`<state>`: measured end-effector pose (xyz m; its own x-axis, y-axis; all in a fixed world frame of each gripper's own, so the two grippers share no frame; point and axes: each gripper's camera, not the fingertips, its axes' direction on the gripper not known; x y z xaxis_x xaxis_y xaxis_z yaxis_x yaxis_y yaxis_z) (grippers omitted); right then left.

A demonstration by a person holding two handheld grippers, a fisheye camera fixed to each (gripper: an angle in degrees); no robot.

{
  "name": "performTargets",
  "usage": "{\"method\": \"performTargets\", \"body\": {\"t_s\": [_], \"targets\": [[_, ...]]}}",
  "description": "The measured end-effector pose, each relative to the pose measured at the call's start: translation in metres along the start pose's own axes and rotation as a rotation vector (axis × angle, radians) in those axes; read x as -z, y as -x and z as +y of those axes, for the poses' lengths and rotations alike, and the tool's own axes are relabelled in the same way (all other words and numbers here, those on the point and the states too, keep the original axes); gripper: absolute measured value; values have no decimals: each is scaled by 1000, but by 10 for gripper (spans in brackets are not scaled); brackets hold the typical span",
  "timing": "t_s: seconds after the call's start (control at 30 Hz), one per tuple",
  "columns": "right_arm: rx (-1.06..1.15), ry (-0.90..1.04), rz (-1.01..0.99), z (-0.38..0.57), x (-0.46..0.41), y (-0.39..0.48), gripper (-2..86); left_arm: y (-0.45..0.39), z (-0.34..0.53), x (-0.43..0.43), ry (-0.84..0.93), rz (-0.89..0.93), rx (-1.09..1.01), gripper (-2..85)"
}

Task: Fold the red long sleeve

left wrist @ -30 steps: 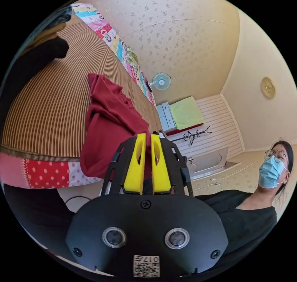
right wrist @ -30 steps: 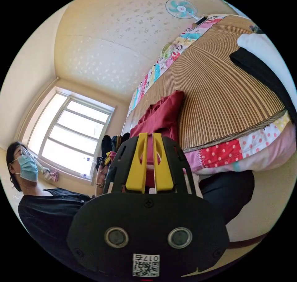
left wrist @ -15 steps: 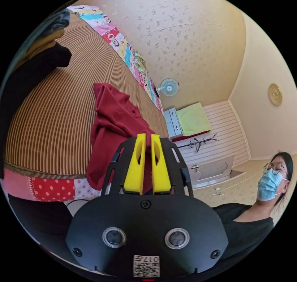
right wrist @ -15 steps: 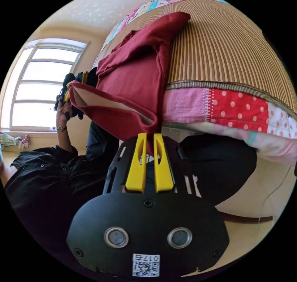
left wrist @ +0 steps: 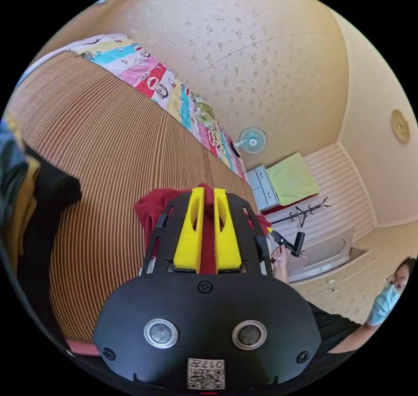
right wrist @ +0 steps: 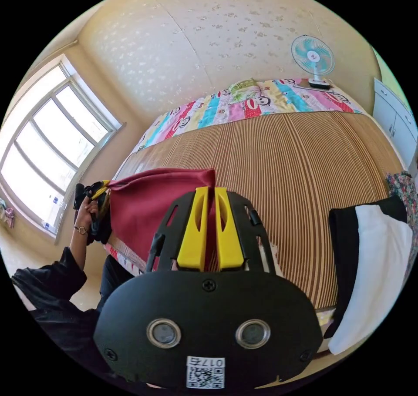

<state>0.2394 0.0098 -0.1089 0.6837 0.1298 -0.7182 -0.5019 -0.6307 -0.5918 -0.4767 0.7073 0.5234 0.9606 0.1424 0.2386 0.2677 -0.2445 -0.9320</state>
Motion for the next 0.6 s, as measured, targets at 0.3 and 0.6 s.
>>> {"method": "performTargets", "body": {"t_s": [0.3,0.6], "targets": [[-62,-36,-8,65,-37,56,22,40,80,6,-50,-158,51,144],[-144,-3,-38,138,-53,55,8,59,176,-38,93,-109,262,139]]}}
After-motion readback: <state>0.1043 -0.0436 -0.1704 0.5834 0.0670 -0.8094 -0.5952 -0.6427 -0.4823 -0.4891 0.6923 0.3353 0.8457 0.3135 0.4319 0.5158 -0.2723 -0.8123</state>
